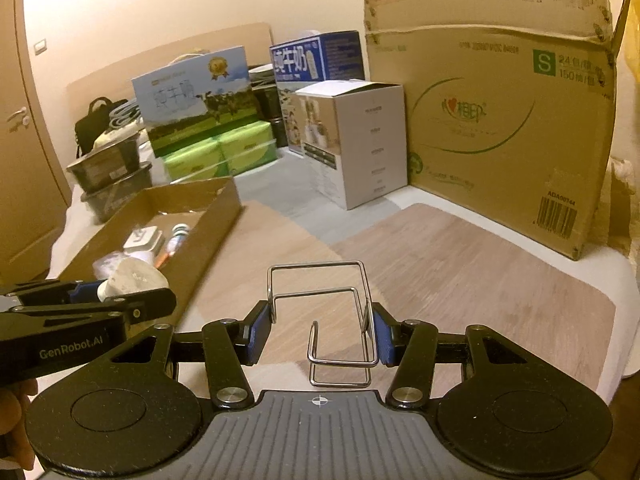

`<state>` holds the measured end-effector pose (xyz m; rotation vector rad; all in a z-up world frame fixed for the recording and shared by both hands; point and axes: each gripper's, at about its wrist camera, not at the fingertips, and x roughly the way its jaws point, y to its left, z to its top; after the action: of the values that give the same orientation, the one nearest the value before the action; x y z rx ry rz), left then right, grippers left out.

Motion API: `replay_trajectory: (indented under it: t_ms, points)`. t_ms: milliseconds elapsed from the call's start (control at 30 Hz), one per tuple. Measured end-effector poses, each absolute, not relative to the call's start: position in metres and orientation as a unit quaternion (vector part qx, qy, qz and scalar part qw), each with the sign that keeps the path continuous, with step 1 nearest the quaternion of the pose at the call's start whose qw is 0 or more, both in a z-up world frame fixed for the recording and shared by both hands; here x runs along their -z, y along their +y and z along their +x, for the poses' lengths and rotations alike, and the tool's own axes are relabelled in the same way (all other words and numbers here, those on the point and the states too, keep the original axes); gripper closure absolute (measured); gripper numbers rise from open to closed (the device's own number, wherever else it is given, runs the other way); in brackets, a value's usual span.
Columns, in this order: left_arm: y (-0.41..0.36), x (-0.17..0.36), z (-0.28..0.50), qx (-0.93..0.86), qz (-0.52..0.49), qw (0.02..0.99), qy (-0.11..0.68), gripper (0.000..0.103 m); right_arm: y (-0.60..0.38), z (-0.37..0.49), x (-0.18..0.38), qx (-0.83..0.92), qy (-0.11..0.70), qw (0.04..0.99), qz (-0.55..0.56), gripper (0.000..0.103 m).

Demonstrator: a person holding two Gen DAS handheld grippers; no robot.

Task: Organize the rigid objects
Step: 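Carry the white plug and wire rack over the cardboard tray with both tools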

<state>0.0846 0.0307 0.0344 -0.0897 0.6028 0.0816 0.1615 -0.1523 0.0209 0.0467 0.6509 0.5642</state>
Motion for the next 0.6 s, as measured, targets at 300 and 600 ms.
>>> replay_trajectory:
  t_ms: [300,600]
  points:
    - [0.052,-0.045,0.056,-0.061,-0.047,0.953,0.292,0.061,-0.128,0.13,-0.032,-0.293,0.309,0.905,0.015,0.051]
    - [0.082,-0.047,0.039,-0.085,-0.058,0.951,0.292,0.061,-0.096,0.118,-0.038,-0.32,0.309,0.895,0.012,0.051]
